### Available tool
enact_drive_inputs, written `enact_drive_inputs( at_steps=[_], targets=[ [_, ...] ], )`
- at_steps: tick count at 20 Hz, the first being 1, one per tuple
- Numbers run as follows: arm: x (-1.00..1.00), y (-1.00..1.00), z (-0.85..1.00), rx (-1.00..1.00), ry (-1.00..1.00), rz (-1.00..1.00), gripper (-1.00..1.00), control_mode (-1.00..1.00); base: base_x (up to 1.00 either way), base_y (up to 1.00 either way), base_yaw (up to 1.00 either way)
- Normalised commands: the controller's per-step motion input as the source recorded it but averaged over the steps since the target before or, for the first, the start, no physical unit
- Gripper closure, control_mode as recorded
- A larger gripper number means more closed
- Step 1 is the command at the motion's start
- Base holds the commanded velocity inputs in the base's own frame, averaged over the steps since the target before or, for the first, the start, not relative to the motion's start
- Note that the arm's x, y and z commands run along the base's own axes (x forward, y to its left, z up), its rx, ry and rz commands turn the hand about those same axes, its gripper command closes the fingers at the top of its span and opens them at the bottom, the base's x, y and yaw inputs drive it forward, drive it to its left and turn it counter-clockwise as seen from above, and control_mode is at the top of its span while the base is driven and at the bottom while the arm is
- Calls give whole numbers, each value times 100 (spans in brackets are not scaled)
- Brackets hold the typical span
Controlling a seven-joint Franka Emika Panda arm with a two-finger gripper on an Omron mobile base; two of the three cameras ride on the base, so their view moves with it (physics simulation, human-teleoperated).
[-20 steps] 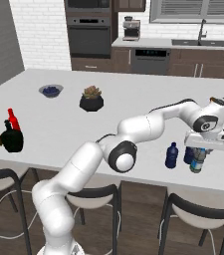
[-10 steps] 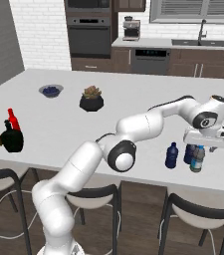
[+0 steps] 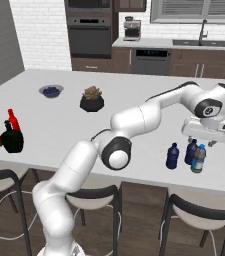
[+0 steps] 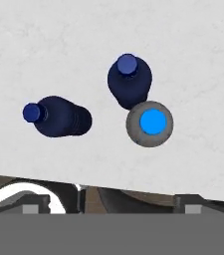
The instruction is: Move the plastic bottles in the middle to the plastics group, and the glass bottles in the middle to the glass group.
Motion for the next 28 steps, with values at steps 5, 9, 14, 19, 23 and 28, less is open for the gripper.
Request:
enact_drive_inputs(
  at_steps=[5,9,14,19,23,28],
  targets=[
    [-58,100,-2,-4,0,0,-100,-100,0,0,0],
    [-45,100,-7,-8,0,0,-100,-100,0,0,0],
    [-45,100,-3,-13,0,0,-100,-100,0,0,0],
    [-48,100,0,-15,0,0,-100,-100,0,0,0],
    [-52,100,0,-16,0,0,-100,-100,0,0,0],
    [-55,99,0,-17,0,0,-100,-100,0,0,0]
  ],
)
